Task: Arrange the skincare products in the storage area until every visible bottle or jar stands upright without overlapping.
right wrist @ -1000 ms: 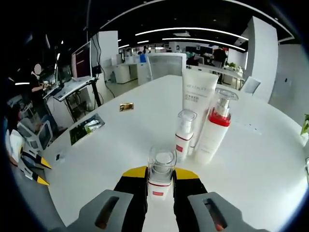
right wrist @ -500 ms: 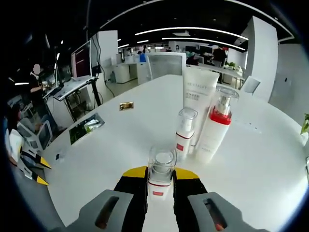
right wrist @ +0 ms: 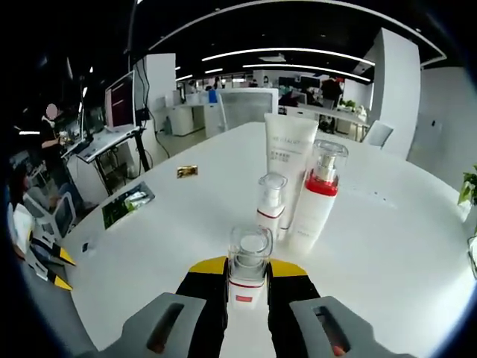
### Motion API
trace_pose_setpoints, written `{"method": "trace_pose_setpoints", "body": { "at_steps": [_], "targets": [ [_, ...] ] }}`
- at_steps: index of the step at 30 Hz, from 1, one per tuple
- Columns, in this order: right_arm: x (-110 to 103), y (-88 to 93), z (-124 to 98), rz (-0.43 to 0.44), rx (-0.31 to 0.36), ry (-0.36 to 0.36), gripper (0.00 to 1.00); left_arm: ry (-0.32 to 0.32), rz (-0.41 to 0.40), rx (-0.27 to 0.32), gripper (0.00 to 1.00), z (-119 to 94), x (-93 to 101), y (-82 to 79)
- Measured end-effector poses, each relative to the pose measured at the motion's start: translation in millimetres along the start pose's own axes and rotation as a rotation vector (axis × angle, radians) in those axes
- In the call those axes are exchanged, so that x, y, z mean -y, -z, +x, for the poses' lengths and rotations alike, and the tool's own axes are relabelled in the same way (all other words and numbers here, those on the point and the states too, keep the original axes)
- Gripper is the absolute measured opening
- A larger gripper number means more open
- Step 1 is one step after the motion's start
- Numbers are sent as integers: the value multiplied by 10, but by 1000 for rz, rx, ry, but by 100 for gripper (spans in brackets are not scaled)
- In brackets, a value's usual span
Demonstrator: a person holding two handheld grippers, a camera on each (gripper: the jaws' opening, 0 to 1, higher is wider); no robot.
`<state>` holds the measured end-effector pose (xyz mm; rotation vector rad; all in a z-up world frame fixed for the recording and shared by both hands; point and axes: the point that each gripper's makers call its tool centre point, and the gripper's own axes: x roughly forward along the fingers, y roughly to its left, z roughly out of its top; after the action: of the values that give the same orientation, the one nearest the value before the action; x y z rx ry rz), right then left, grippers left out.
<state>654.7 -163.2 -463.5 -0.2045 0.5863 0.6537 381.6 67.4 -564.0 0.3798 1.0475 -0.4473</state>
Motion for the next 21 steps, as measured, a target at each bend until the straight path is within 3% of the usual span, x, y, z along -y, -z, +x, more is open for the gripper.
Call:
{"method": "trace_pose_setpoints", "body": {
  "at_steps": [11, 21],
  "targets": [
    [144, -2, -15, 18, 10, 31, 13, 10, 5, 2, 30, 8, 21, -4],
    [211, -196, 138, 7, 33, 45, 13, 25, 8, 6, 29, 11, 45, -11]
  ]
}}
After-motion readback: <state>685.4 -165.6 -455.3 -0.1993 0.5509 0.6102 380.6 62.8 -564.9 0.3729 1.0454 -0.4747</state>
